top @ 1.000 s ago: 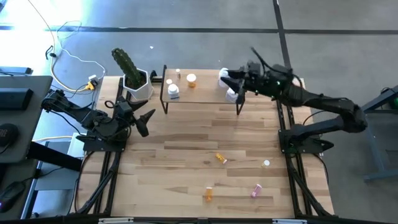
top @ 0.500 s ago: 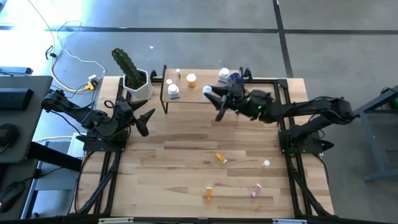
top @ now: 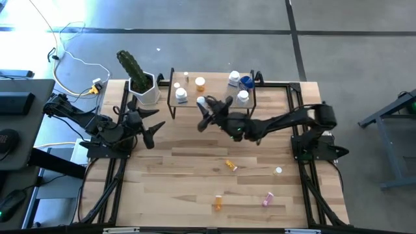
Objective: Pick and place medicine bottles onto shelf by color
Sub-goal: Put the white pill bottle on the shelf
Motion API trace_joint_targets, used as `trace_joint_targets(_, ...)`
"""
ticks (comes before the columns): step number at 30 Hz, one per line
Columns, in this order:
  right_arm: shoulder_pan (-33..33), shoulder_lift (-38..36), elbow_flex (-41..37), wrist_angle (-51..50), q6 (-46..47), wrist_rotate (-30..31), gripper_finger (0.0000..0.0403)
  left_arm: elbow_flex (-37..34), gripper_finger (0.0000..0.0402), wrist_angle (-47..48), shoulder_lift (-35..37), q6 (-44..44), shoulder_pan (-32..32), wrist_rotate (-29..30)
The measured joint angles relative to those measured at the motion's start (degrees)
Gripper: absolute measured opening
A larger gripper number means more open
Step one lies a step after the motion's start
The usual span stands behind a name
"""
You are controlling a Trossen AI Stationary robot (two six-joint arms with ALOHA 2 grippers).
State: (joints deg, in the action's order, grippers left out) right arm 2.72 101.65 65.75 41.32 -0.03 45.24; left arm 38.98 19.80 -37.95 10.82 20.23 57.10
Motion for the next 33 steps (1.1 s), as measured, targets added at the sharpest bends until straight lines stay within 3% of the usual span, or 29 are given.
trace_joint_targets(4, -0.15, 4.42, 2.11, 1.19, 0.19, 5.02, 0.0129, 0.00, 0.0248, -0.05, -0.01, -0.10, 0.00, -0.04)
trace_joint_targets(12, -3.18, 9.46, 3.61, 3.91, 6.46, 4.85, 0.0129, 0.00, 0.0248, -0.09, -0.02, -0.11, 0.00, 0.07)
trace_joint_targets(33, -10.48, 9.77, 3.61, -6.87, 11.92, -2.62, 0.0129, 0.00, 0.0248, -0.09, -0.01, -3.05, 0.00, 0.52)
